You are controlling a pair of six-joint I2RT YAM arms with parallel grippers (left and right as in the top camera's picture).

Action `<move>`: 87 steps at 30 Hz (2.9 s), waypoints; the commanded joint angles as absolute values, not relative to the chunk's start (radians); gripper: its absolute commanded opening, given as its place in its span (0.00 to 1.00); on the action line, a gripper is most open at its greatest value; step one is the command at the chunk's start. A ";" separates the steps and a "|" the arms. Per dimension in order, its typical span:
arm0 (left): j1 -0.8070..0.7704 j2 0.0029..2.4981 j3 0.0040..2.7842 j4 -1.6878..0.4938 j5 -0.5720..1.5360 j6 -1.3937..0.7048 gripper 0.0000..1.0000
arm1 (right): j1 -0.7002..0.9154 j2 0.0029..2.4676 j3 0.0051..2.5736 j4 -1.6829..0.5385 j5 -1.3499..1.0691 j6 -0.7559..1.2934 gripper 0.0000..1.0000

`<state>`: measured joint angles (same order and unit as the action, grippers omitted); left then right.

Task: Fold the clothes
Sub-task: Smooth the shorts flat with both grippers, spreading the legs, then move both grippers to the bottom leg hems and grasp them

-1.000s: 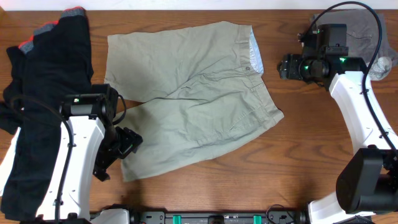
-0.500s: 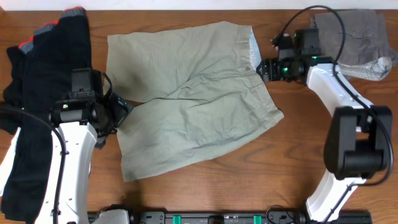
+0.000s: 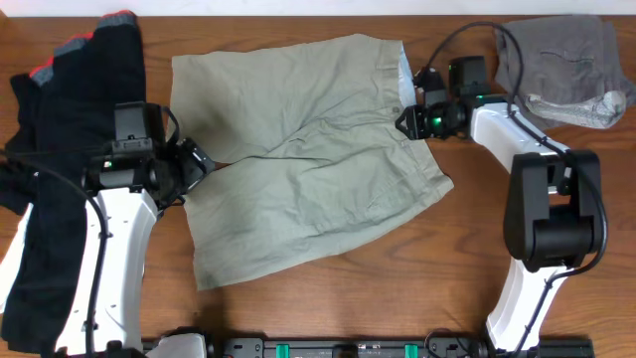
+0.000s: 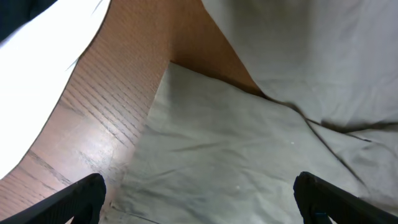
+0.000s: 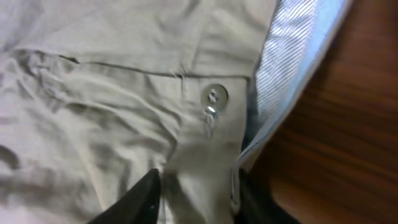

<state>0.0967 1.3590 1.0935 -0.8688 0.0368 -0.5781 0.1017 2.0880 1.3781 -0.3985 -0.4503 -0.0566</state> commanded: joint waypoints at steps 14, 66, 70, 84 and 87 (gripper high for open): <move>0.101 1.422 1.094 -0.836 0.045 -0.556 0.98 | 0.030 2.119 1.378 -0.465 -0.184 0.202 0.01; -0.203 1.257 0.662 -0.870 0.142 -0.693 0.98 | -0.006 1.463 1.129 -1.114 0.015 0.329 0.79; -0.222 1.261 0.632 -0.802 0.138 -0.691 1.00 | 0.015 1.463 1.053 -1.030 0.028 0.381 0.73; -0.222 1.262 0.624 -0.772 0.029 -1.463 0.84 | 0.060 1.463 0.867 -0.891 0.241 1.085 0.50; -0.222 1.262 0.624 -0.737 0.038 -1.484 0.83 | 0.066 1.463 0.820 -0.833 0.227 1.085 0.50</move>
<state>-0.2192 1.2587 0.6277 -0.7494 0.0578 -1.3476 0.0525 1.4639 0.8543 -0.8516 0.1997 0.9909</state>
